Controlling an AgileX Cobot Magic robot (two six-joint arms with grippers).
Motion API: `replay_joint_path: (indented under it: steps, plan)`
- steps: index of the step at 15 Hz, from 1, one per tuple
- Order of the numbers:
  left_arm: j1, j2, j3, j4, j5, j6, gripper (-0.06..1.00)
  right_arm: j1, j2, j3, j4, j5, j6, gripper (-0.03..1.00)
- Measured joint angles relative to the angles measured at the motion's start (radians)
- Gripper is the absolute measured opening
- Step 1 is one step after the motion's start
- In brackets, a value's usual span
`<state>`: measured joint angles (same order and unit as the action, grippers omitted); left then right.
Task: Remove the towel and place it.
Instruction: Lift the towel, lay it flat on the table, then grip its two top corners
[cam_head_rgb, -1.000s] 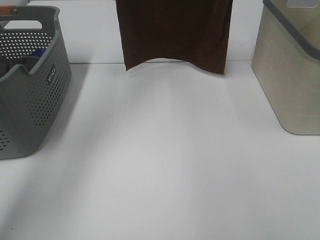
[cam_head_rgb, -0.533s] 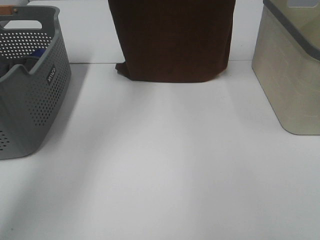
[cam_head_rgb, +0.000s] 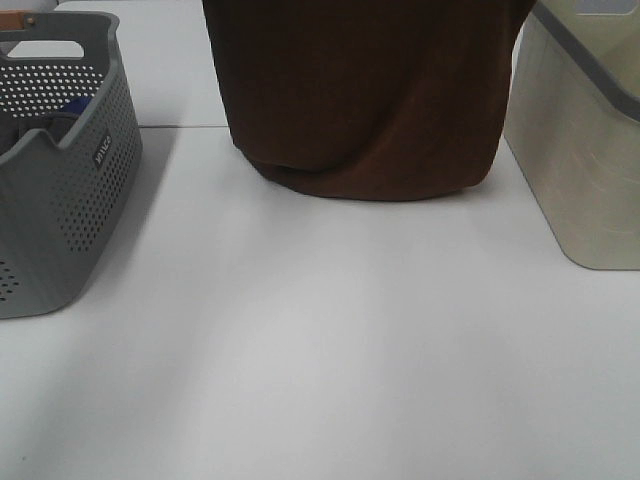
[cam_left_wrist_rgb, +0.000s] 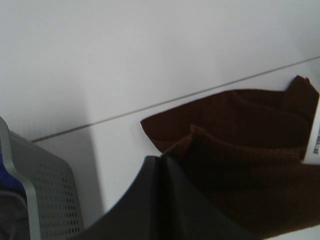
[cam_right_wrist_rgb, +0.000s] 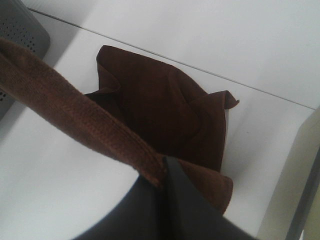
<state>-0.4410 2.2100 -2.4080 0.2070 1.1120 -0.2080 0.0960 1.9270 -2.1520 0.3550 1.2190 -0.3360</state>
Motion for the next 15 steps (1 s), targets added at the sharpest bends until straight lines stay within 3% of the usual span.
replay_joint_path:
  steps: [4, 8, 12, 15]
  plan:
    - [0.002, 0.000, 0.000, -0.102, 0.092, 0.044, 0.00, 0.000, -0.007, 0.041, -0.009, 0.004, 0.131, 0.00]
    - [0.002, -0.036, 0.026, -0.198, 0.097, 0.056, 0.00, 0.000, -0.098, 0.238, -0.014, 0.002, 0.146, 0.00]
    - [-0.005, -0.180, 0.324, -0.207, 0.096, 0.055, 0.00, 0.000, -0.197, 0.495, 0.023, 0.000, 0.116, 0.00]
    - [-0.052, -0.284, 0.569, -0.207, 0.096, 0.052, 0.00, 0.000, -0.278, 0.681, 0.032, -0.001, 0.100, 0.00]
